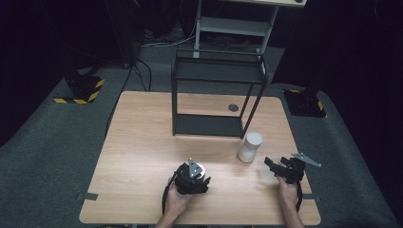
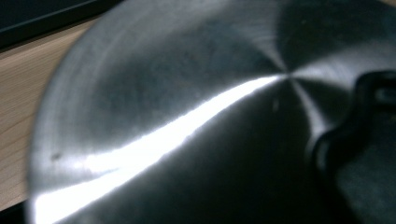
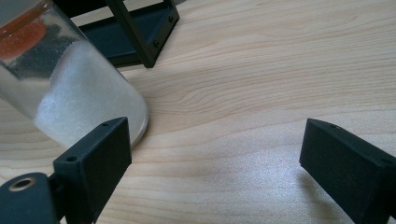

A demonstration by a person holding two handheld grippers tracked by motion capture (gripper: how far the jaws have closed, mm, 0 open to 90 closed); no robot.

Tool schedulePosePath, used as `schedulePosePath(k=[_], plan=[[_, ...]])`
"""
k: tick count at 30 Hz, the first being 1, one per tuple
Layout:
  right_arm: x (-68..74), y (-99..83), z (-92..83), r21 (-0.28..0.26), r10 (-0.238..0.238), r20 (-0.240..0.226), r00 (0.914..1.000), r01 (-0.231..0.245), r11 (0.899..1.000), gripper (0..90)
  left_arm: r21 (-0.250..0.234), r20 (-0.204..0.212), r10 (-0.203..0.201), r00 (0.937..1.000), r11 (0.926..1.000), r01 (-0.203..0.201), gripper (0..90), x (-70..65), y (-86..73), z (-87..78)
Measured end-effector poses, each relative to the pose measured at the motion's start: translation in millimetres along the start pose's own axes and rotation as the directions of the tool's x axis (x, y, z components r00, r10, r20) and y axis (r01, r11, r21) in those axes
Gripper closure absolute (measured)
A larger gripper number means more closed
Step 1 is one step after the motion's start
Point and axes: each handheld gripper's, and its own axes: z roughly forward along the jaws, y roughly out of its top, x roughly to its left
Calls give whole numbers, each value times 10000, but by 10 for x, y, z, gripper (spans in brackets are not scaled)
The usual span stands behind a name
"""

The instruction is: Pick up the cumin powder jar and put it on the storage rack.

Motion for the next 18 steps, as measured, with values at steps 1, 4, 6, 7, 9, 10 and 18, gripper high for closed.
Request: schedulePosePath(k=[1,4,6,7,9,10,18], plan=[[0,0,0,2,9,-3,10000,-9,10000,80,8,-9,8,10000,10000,-8,286,-1,1,-1],[-2,1,1,6,23,-11,10000,-23,10000,81,12,-26,57,10000,10000,-57,301,-9,1,0],[-3,1,1,5,27,-11,10000,-27,10000,81,9,-31,88,10000,10000,-88,303,-9,2,1],[-2,2,1,10,32,-8,10000,-32,10000,81,12,-43,112,9999,9999,-112,304,-11,4,1],[-1,8,5,44,14,-4,10000,-14,10000,81,13,-85,150,9999,9999,-150,312,-21,6,3],[-1,8,5,44,14,-4,10000,-14,10000,81,19,-98,177,9998,9998,-177,312,-24,8,3],[-1,12,7,66,-1,-6,10000,1,10000,82,-1,-178,253,9995,9997,-253,316,-46,13,0]])
